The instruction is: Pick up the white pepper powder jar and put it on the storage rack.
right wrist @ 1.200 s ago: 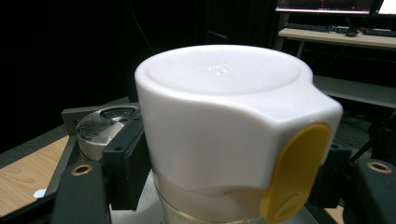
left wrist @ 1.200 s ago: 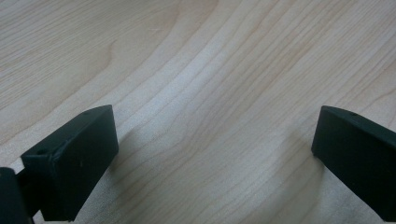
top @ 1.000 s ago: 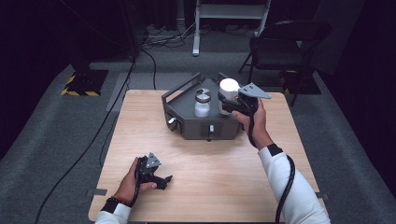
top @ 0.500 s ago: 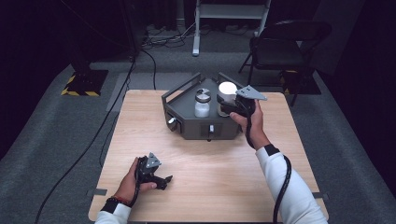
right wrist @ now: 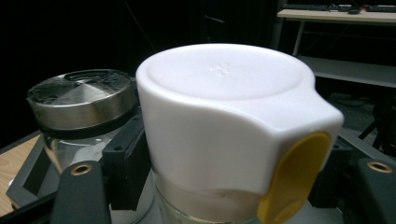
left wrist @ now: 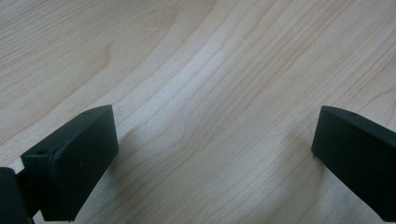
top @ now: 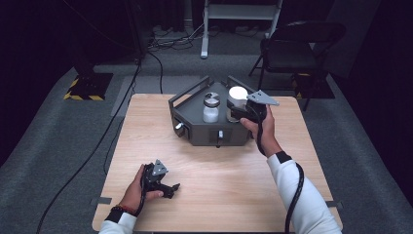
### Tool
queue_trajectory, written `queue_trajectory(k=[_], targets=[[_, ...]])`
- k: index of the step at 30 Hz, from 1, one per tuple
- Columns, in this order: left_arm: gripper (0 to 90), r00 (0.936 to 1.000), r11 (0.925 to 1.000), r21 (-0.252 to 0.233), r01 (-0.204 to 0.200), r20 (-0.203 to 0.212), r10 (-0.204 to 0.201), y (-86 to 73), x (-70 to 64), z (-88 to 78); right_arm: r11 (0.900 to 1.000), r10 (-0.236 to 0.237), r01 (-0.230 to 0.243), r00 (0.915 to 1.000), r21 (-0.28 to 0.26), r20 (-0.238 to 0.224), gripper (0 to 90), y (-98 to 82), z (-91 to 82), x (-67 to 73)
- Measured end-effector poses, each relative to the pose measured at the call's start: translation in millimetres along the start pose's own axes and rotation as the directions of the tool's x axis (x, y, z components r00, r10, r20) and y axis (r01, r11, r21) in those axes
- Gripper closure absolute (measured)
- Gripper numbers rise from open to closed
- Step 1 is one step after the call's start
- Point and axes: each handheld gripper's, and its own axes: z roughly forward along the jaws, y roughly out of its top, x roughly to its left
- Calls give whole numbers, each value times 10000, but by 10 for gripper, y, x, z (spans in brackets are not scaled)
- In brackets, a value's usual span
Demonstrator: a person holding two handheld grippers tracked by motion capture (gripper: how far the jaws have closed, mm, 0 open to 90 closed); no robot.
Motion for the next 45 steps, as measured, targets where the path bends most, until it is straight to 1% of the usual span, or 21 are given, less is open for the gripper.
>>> queue_trajectory(k=[1, 4, 6, 8, 9, 11, 12, 14, 15, 16, 17, 19, 23, 26, 33, 37, 38, 40, 42, 45], targets=[[0, 10000, 10000, -2, 2, -3, -2, 0, -1, 0, 10000, 59, -59, 9999, -14, -100, 285, -4, 1, -21], [0, 10000, 10000, 1, 0, -1, 0, 0, 0, 0, 10000, 25, -25, 10000, 18, -49, 273, -2, -2, -22], [0, 10000, 10000, 1, 0, 0, 0, 0, 0, 0, 10000, 5, -5, 9999, 51, -112, 254, -1, -2, -30], [0, 10000, 10000, -1, 0, 0, 0, 0, 0, 0, 9997, -183, 184, 9998, 144, -62, 233, 6, 3, -13], [0, 10000, 10000, 0, 1, -1, -1, 0, 0, 0, 9994, -252, 256, 9995, 215, -179, 205, 6, 10, -26], [0, 10000, 10000, 0, 2, -3, -2, 0, -1, 0, 9985, -464, 468, 9988, 298, -160, 159, 13, 11, -14], [0, 10000, 10000, -1, 3, -3, -3, 0, -1, 0, 9985, -464, 468, 9988, 298, -160, 159, 13, 11, -14], [0, 10000, 10000, -1, 0, -1, 0, 0, 0, 0, 9959, -788, 802, 9964, 431, -318, 110, 38, 10, -20], [0, 10000, 10000, 0, 2, 0, -2, 0, 0, 0, 9912, -1172, 1187, 9927, 584, -278, 64, 69, 2, 11], [0, 10000, 10000, 1, 2, 0, -2, 0, 0, 0, 9912, -1172, 1187, 9927, 584, -278, 64, 69, 2, 11], [0, 10000, 10000, 1, 1, -4, -1, 0, -1, 0, 9876, -1401, 1419, 9896, 675, -317, 62, 93, -7, 20], [0, 10000, 10000, 3, 2, 0, -2, 0, 0, 0, 9823, -1667, 1685, 9856, 814, -284, 46, 143, -24, 44], [0, 10000, 10000, 1, 3, -3, -3, 0, -1, 0, 9767, -1947, 1960, 9806, 876, -239, 44, 227, -72, 69], [0, 10000, 10000, 2, 0, -4, 0, 0, -1, 0, 9707, -2206, 2215, 9752, 934, -200, 41, 271, -114, 91], [0, 10000, 10000, 1, 3, -4, -3, 0, -1, 0, 9656, -2429, 2418, 9700, 952, 4, 41, 333, -206, 124], [0, 10000, 10000, 2, 3, -4, -3, 0, -1, 0, 9596, -2681, 2657, 9633, 927, 148, 41, 357, -273, 164], [0, 10000, 10000, 3, 4, -3, -4, 1, -1, 0, 9582, -2735, 2712, 9618, 909, 141, 41, 361, -292, 168], [0, 10000, 10000, 2, 2, -2, -2, 0, 0, 0, 9581, -2752, 2734, 9613, 851, 104, 35, 363, -329, 167], [0, 10000, 10000, 2, 1, -5, -1, 0, -1, 0, 9554, -2863, 2843, 9580, 801, 144, 33, 360, -372, 178], [0, 10000, 10000, 6, 0, -3, 0, 1, 0, 0, 9548, -2907, 2893, 9568, 690, 106, 31, 339, -448, 173]])
